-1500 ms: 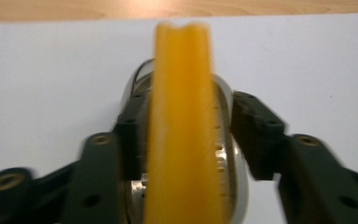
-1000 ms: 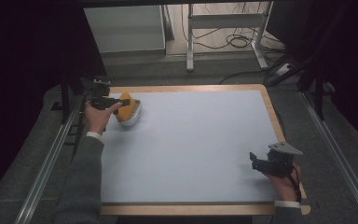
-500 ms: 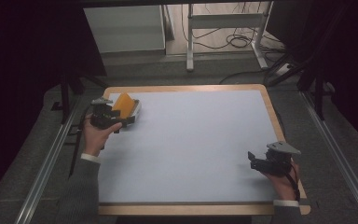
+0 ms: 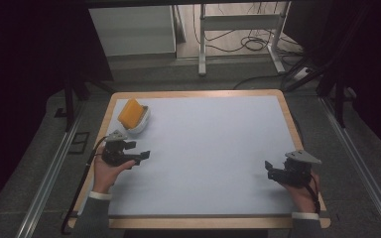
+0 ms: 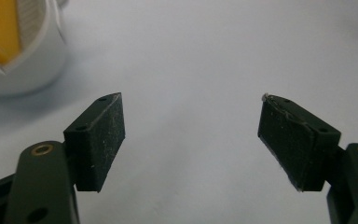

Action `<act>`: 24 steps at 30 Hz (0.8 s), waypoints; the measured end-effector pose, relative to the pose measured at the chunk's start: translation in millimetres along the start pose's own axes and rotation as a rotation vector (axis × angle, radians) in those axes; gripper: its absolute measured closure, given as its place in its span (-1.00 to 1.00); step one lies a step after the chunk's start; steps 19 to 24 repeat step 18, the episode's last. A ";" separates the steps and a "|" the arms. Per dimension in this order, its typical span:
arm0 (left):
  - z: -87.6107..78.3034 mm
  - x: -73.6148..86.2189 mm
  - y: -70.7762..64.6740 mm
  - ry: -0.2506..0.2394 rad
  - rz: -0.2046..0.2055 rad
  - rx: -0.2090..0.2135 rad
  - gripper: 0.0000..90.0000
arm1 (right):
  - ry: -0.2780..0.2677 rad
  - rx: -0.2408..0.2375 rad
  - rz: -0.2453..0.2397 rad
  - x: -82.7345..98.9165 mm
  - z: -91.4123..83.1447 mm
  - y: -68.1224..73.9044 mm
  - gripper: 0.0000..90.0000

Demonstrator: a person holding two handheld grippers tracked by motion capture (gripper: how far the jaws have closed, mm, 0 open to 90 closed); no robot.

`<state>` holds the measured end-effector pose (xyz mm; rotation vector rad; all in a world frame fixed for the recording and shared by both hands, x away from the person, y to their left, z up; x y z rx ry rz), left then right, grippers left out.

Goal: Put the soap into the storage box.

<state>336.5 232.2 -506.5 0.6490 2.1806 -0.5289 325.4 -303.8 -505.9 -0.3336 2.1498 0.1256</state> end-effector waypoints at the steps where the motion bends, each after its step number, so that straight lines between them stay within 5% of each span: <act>1: 1.6 3.8 -1.3 0.006 -0.002 0.007 -0.48 | 0.001 0.000 0.000 0.1 0.1 -0.3 -0.81; 9: 11.5 13.7 -4.9 0.038 -0.001 0.040 -0.49 | 0.000 0.002 -0.002 -0.3 0.3 0.2 -0.81; 24: 11.3 15.5 -2.0 0.048 0.002 0.018 -0.52 | -0.005 0.002 -0.008 -0.2 0.6 1.0 -0.81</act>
Point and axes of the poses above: each handheld gripper's, and its own axes: z roughly forward along the jaws, x roughly out of its underside, y roughly to its left, the point moved 1 cm from there along z, roughly forward along the jaws, and after that the axes turned 4 degrees about z, right-handed, at the moved point
